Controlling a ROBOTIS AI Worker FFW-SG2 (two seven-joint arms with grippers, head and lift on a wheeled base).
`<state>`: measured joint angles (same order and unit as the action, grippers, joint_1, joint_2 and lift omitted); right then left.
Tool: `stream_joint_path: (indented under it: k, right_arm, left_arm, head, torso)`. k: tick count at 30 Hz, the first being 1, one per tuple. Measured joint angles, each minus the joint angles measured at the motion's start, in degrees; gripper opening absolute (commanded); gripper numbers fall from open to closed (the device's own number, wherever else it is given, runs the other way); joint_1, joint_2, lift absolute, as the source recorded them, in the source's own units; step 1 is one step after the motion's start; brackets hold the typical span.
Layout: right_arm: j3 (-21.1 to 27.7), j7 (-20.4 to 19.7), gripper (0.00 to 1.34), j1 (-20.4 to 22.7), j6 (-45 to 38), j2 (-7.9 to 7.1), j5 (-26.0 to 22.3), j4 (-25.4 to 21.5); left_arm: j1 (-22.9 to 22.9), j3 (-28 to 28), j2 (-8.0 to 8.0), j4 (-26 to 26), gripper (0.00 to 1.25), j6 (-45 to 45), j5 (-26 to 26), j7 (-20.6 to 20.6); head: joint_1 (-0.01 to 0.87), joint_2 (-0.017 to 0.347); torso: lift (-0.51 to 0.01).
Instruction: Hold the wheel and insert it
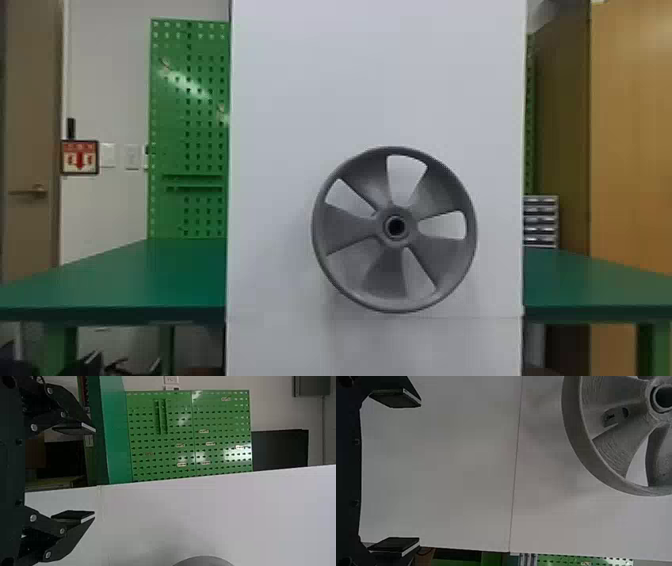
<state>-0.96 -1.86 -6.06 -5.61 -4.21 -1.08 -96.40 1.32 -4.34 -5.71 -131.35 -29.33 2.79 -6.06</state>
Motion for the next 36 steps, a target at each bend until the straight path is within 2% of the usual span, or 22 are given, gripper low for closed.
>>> stream_joint_path:
  k: [16, 36]
  right_arm:
    - [0.3, 1.3, 1.26, 2.6, 6.8, -0.09, -0.8, 7.1]
    - [0.7, 1.3, 1.26, 2.9, 7.3, 0.15, -0.8, 7.8]
  left_arm:
    - [0.1, 0.3, 0.00, 0.4, 0.75, 0.0, 0.0, 0.0]
    - [0.1, 0.1, 0.00, 0.7, 0.75, 0.0, 0.7, 0.0]
  head:
    - [0.000, 0.002]
    - [0.000, 0.002]
  torso:
    - [-0.498]
    - [-0.498]
